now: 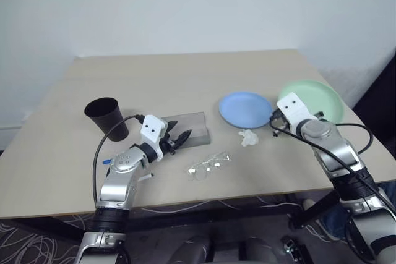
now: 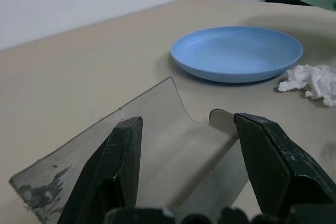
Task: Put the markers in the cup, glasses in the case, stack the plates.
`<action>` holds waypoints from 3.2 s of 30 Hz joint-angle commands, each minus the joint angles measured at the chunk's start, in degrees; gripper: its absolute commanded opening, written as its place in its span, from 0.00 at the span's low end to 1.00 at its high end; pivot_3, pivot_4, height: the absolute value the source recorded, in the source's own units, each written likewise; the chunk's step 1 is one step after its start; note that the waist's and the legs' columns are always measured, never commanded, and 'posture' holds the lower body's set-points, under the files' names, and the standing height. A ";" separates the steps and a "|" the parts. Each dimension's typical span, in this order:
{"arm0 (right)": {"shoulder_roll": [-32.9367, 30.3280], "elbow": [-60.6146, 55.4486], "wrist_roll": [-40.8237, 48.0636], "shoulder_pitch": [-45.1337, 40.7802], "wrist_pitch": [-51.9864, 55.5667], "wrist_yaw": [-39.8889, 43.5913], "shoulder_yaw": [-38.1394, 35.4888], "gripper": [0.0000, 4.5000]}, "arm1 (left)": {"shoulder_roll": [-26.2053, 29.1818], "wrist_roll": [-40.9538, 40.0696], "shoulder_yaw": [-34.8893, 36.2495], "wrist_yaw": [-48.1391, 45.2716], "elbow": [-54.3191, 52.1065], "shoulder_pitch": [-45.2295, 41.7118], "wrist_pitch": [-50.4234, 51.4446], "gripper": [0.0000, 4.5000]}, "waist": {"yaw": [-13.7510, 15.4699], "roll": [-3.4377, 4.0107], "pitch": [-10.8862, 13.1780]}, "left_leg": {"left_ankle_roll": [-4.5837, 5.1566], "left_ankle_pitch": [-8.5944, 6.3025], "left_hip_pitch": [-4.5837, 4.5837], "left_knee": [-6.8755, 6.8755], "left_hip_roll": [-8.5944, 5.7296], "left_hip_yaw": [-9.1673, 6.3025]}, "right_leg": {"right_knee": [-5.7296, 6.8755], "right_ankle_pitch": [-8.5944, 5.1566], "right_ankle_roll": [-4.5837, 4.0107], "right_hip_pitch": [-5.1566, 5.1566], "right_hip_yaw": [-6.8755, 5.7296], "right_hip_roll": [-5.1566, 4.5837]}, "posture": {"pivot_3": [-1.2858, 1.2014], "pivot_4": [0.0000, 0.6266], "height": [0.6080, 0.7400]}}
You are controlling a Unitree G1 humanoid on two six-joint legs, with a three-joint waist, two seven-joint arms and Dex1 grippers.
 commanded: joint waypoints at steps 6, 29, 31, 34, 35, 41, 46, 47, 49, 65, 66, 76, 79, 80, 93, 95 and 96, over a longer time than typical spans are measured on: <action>4.13 19.05 0.29 -11.66 -25.56 17.13 1.58 0.01 | -0.12 -2.54 -2.18 -4.96 -2.99 -2.27 1.96 0.64 | 0.00 0.00 0.00 | 0.00 0.00 0.03 0.06 0.00 0.01 | 0.00 0.04 -0.01 0.03 -0.02 0.06 | 0.52 0.00 1.00; 14.28 62.85 -8.66 -30.56 -51.17 23.78 0.37 0.54 | -1.72 -3.49 -6.31 -6.08 -10.27 0.15 7.22 0.64 | -1.59 0.17 -0.01 | -0.70 0.12 0.18 -0.07 0.71 0.04 | 0.13 0.48 -0.75 -0.14 0.36 1.05 | 0.52 0.00 1.00; 13.74 61.19 -7.13 -30.10 -49.20 25.52 -1.37 0.54 | -1.68 -3.45 -6.29 -6.07 -10.20 0.01 7.21 0.64 | -1.57 0.22 0.00 | -0.73 0.14 0.24 -0.07 0.74 0.02 | 0.15 0.53 -0.84 -0.11 0.36 1.10 | 0.52 0.00 1.00; 13.25 58.56 -5.84 -29.25 -45.03 26.90 -3.53 0.54 | -1.58 -3.41 -6.15 -6.08 -10.00 -0.17 7.15 0.64 | -1.56 0.32 0.00 | -0.75 0.15 0.27 -0.07 0.74 0.02 | 0.16 0.56 -0.90 -0.09 0.39 1.11 | 0.52 0.00 1.00; 12.65 55.88 -4.91 -28.38 -39.43 28.41 -4.35 0.54 | -1.41 -3.30 -5.97 -6.09 -9.63 -0.31 7.00 0.64 | -1.55 0.34 0.00 | -0.75 0.15 0.28 -0.07 0.74 0.02 | 0.16 0.56 -0.90 -0.09 0.40 1.11 | 0.52 0.00 1.00; 9.37 34.67 -3.19 -20.81 -9.57 32.98 -4.53 0.54 | -0.58 -2.93 -5.41 -6.36 -7.61 -1.20 6.17 0.64 | -1.48 0.39 -0.03 | -0.74 0.15 0.21 -0.07 0.74 0.02 | 0.14 0.55 -0.87 -0.18 0.41 1.05 | 0.52 0.00 1.00; 7.45 21.10 -2.24 -14.61 4.02 32.26 -4.47 0.54 | -0.12 -3.00 -5.03 -6.44 -6.01 -2.13 5.40 0.64 | -1.48 0.42 -0.03 | -0.74 0.15 0.06 -0.05 0.74 0.09 | 0.16 0.56 -0.86 -0.33 0.41 0.97 | 0.52 0.00 1.00; 7.32 19.01 -1.92 -13.64 6.25 32.09 -4.45 0.54 | -0.02 -3.02 -4.95 -6.44 -5.73 -2.22 5.22 0.64 | -1.52 0.42 -0.03 | -0.74 0.15 0.05 -0.05 0.74 0.09 | 0.15 0.57 -0.86 -0.33 0.41 0.95 | 0.52 0.00 1.00; 7.22 15.26 -1.19 -11.93 9.57 31.92 -4.19 0.54 | 0.16 -3.07 -4.82 -6.44 -5.34 -2.28 4.91 0.64 | -1.52 0.42 -0.03 | -0.74 0.15 0.06 -0.05 0.75 0.13 | 0.16 0.57 -0.85 -0.33 0.42 0.93 | 0.52 0.00 1.00; 13.99 24.37 0.34 -12.93 10.17 23.00 -3.66 0.54 | 1.38 -4.65 -4.96 -7.79 -6.98 -0.72 6.05 0.64 | -1.52 0.42 -0.03 | -0.73 0.15 0.08 0.03 0.74 0.11 | 0.14 0.59 -0.82 -0.26 0.32 0.92 | 0.52 0.00 1.00; 14.13 24.80 0.37 -12.92 9.77 22.82 -3.48 0.54 | 1.45 -4.63 -4.96 -7.68 -7.08 -0.64 6.15 0.64 | -1.52 0.42 -0.03 | -0.73 0.15 0.08 0.03 0.74 0.11 | 0.14 0.59 -0.82 -0.26 0.32 0.91 | 0.52 0.00 1.00; 13.40 22.55 1.92 -12.09 9.68 23.42 -3.35 0.01 | 2.00 -4.50 -5.09 -7.34 -7.30 -0.30 6.22 0.64 | -1.52 0.42 -0.03 | -0.73 0.15 0.09 0.04 0.75 0.10 | 0.14 0.60 -0.82 -0.25 0.31 0.94 | 0.52 0.00 1.00; 12.29 19.93 2.58 -11.67 10.03 25.00 -2.81 0.01 | 2.05 -4.50 -5.16 -7.39 -7.08 -0.47 6.17 0.64 | -1.52 0.42 -0.03 | -0.73 0.15 0.09 0.04 0.74 0.09 | 0.14 0.60 -0.81 -0.25 0.31 0.93 | 0.52 0.00 1.00; 11.82 18.81 2.83 -11.55 9.70 25.76 -2.62 0.01 | 2.06 -4.51 -5.19 -7.40 -6.98 -0.56 6.16 0.64 | -1.52 0.42 -0.03 | -0.73 0.15 0.09 0.04 0.75 0.09 | 0.14 0.60 -0.81 -0.25 0.31 0.93 | 0.52 0.00 1.00; 12.79 36.53 0.36 -23.14 -8.54 16.27 -6.34 0.01 | 2.13 -4.51 -5.19 -7.52 -6.37 -0.95 6.05 0.64 | -1.54 0.43 -0.03 | -0.74 0.15 0.12 0.04 0.75 0.10 | 0.13 0.63 -0.84 -0.24 0.31 0.94 | 0.52 0.00 1.00; 13.70 41.55 -0.19 -24.98 -11.74 15.63 -6.33 0.01 | 2.19 -4.50 -5.13 -7.47 -6.37 -0.98 6.04 0.64 | -1.54 0.43 -0.03 | -0.74 0.15 0.12 0.04 0.75 0.11 | 0.12 0.63 -0.84 -0.23 0.31 1.00 | 0.52 0.00 1.00; 14.15 43.80 -0.32 -25.76 -13.10 15.61 -6.47 0.01 | 2.22 -4.50 -5.11 -7.44 -6.41 -0.98 6.05 0.64 | -1.55 0.43 -0.03 | -0.74 0.15 0.11 0.03 0.75 0.10 | 0.12 0.63 -0.84 -0.24 0.31 1.00 | 0.52 0.00 1.00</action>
